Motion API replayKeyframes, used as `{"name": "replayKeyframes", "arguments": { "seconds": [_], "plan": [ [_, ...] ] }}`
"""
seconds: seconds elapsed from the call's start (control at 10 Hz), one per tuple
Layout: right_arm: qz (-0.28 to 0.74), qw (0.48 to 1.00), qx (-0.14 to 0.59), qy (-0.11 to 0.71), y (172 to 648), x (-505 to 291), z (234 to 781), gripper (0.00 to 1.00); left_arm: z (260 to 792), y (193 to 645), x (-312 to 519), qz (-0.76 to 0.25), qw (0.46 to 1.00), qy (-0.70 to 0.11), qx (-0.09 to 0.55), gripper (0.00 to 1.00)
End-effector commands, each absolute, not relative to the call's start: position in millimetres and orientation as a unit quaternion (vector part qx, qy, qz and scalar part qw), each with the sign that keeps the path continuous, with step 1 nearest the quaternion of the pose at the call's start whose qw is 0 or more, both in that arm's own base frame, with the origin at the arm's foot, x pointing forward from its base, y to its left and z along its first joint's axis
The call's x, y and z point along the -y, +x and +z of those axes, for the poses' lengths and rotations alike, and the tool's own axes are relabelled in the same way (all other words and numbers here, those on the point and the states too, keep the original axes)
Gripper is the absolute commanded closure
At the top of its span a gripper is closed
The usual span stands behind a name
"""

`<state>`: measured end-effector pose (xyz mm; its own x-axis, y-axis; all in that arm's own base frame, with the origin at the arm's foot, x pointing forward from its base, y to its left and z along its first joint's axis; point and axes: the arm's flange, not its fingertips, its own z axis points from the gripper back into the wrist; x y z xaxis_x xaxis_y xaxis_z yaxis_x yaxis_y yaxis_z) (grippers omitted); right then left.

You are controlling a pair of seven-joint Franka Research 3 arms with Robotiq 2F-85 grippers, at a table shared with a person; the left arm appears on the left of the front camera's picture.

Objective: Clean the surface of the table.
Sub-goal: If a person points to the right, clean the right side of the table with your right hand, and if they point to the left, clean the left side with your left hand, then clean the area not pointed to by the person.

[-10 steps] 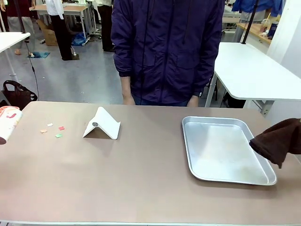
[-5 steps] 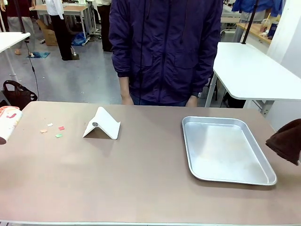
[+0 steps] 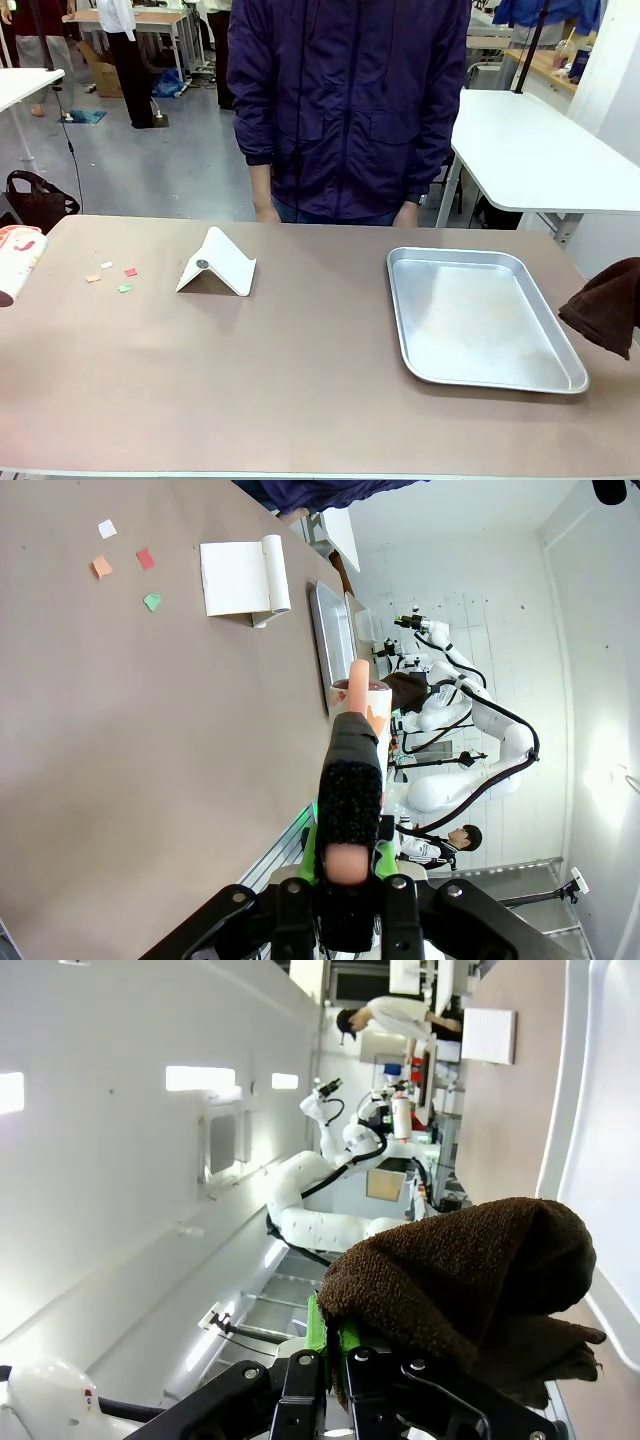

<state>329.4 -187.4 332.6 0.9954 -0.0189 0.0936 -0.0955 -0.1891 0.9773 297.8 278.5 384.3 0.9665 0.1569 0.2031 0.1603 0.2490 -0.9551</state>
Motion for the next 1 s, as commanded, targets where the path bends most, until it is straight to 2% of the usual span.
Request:
{"name": "replayKeyframes", "arguments": {
  "seconds": [0.0,0.9],
  "plan": [
    [0.034,0.634,0.04,0.771,329.0,189.7,336.4,0.94,386.1,295.5,-277.3,-0.004,0.781,-0.611,0.127,1.0],
    [0.034,0.634,0.04,0.771,329.0,189.7,336.4,0.94,386.1,295.5,-277.3,-0.004,0.781,-0.611,0.127,1.0]
  ]
}}
